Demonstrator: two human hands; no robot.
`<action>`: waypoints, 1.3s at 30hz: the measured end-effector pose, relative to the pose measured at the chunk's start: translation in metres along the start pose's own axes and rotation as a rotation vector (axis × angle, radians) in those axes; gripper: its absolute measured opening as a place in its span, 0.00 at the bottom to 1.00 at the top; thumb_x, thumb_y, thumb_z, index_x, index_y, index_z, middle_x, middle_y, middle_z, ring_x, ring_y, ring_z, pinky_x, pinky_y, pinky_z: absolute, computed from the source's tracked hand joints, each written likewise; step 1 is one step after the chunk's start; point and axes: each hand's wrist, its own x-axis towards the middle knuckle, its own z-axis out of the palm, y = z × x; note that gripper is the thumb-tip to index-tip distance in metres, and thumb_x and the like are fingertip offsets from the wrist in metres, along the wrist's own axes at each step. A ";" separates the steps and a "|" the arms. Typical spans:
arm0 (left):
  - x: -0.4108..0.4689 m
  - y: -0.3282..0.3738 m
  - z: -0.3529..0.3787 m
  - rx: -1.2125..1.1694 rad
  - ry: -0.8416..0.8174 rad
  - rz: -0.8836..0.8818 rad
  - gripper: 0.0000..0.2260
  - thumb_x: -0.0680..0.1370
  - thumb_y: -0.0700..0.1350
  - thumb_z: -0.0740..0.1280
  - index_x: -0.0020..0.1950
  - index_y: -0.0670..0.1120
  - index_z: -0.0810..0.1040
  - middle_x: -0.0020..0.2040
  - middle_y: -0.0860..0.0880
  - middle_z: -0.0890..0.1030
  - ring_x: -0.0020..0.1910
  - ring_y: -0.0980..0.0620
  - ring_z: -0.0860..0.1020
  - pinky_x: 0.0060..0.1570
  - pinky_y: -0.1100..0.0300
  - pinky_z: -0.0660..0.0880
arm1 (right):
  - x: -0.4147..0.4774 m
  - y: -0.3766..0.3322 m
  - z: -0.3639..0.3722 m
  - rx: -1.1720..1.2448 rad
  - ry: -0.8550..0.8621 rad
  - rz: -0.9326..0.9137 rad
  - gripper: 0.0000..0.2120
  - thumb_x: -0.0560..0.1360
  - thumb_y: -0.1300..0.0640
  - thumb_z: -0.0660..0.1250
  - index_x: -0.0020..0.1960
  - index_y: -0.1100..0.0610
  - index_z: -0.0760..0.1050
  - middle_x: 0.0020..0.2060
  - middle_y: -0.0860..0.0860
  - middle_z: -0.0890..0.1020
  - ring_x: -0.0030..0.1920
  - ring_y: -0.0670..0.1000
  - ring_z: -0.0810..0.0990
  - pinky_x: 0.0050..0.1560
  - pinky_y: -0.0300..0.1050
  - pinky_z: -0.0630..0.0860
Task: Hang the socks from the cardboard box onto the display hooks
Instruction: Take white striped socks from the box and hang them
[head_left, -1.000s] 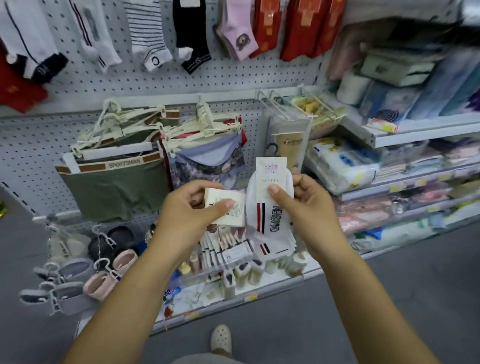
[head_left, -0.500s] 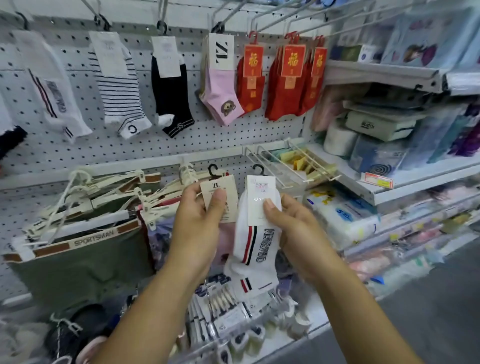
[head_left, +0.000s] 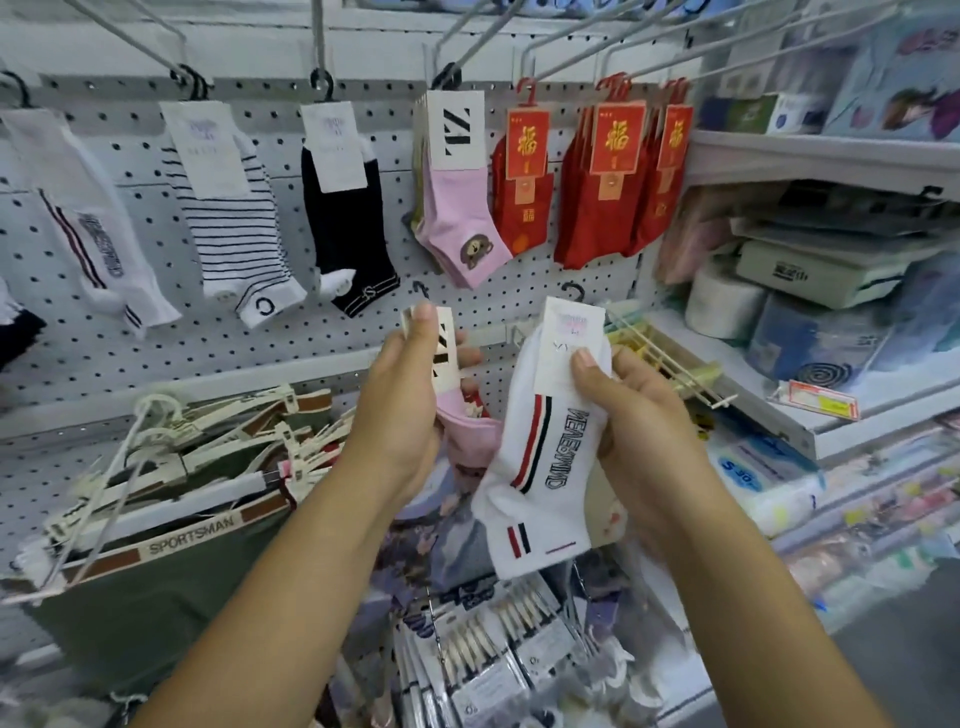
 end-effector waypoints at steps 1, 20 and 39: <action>0.004 0.005 0.002 -0.001 -0.011 0.018 0.19 0.84 0.56 0.59 0.61 0.41 0.78 0.45 0.45 0.87 0.45 0.48 0.84 0.52 0.49 0.80 | 0.007 -0.004 -0.002 -0.012 0.002 -0.010 0.12 0.81 0.54 0.66 0.63 0.56 0.77 0.50 0.56 0.87 0.47 0.57 0.86 0.45 0.54 0.82; 0.053 0.080 0.047 0.209 0.120 0.352 0.11 0.83 0.53 0.63 0.50 0.52 0.83 0.49 0.54 0.88 0.52 0.56 0.85 0.60 0.54 0.79 | 0.108 -0.089 -0.026 0.009 -0.331 -0.119 0.14 0.80 0.53 0.66 0.62 0.60 0.76 0.49 0.58 0.85 0.48 0.58 0.84 0.50 0.55 0.80; 0.096 0.090 0.085 0.290 0.168 0.435 0.07 0.78 0.48 0.73 0.54 0.48 0.85 0.49 0.49 0.88 0.52 0.44 0.86 0.54 0.43 0.82 | 0.148 -0.081 0.025 0.096 -0.099 -0.251 0.08 0.80 0.54 0.67 0.55 0.57 0.75 0.49 0.59 0.85 0.51 0.61 0.85 0.52 0.65 0.82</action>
